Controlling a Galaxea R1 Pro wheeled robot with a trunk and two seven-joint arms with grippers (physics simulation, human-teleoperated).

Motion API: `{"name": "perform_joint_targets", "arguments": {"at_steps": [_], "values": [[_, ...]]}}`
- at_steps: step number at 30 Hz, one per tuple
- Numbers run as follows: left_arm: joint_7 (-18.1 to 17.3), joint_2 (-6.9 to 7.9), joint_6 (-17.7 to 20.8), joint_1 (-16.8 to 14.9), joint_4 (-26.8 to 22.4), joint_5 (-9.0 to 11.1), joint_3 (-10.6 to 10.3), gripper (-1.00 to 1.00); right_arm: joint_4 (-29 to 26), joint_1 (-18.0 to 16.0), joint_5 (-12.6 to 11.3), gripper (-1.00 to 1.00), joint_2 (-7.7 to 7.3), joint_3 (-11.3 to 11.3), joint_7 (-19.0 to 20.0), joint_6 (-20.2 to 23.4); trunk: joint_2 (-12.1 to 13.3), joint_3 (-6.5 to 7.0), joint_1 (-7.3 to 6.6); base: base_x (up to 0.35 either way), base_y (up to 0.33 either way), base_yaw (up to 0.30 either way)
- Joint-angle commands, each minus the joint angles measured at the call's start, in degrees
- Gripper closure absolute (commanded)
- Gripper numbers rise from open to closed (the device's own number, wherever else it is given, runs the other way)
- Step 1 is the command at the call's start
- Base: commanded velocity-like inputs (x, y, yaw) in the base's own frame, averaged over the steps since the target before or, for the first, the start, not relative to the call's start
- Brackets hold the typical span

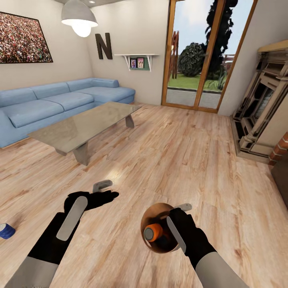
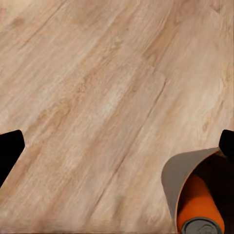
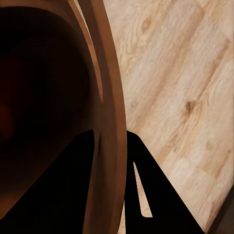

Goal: Put the three can of soda from the living room inside the tash can in the kitchen.

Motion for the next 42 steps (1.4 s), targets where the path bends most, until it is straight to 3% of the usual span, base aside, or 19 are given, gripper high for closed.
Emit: {"name": "perform_joint_targets", "arguments": {"at_steps": [1, 4, 8, 14, 34, 42], "values": [[0.7, 0.11, 0.0, 0.0, 1.2, 0.1, 0.8, -1.0, 0.0, 0.0, 0.4, 1.0, 0.01, 0.0, 0.2, 0.0, 0.0, 0.01, 0.0, 0.0, 0.0, 0.0], [4.7, 0.58, -0.2, -0.3, 10.5, 0.0, 3.3, -1.0, -0.1, 0.0, 0.1, 1.0, 0.01, -0.1, 0.3, 0.0, 0.0, 0.01, 0.0, 0.0, 0.0, 0.0], [6.1, 1.41, -1.0, -3.1, 20.1, -0.1, 4.1, -1.0, -0.1, 0.0, 0.1, 1.0, 0.01, -0.1, 0.4, 0.0, 0.0, 0.01, 0.0, 0.0, 0.0, 0.0], [6.6, 1.95, -1.8, -4.8, 26.6, -0.2, 4.2, -1.0, -0.4, 0.0, 0.0, 1.0, 0.05, -0.1, 0.6, 0.0, 0.0, 0.01, 0.0, 0.0, 0.0, 0.0], [8.8, 1.85, -2.1, -5.0, 28.2, -0.2, 3.7, -1.0, -5.9, 0.3, 0.0, 1.0, 0.01, -0.2, 0.7, 0.0, 0.0, -0.58, 0.0, 0.0, 0.002, 0.056], [8.8, 1.85, -2.1, -5.0, 28.2, -0.2, 3.7, -1.0, -6.7, 0.3, 0.0, 1.0, 0.08, -0.1, 0.7, 0.5, 0.0, -0.65, 0.0, 0.0, 0.182, 0.001]]}}
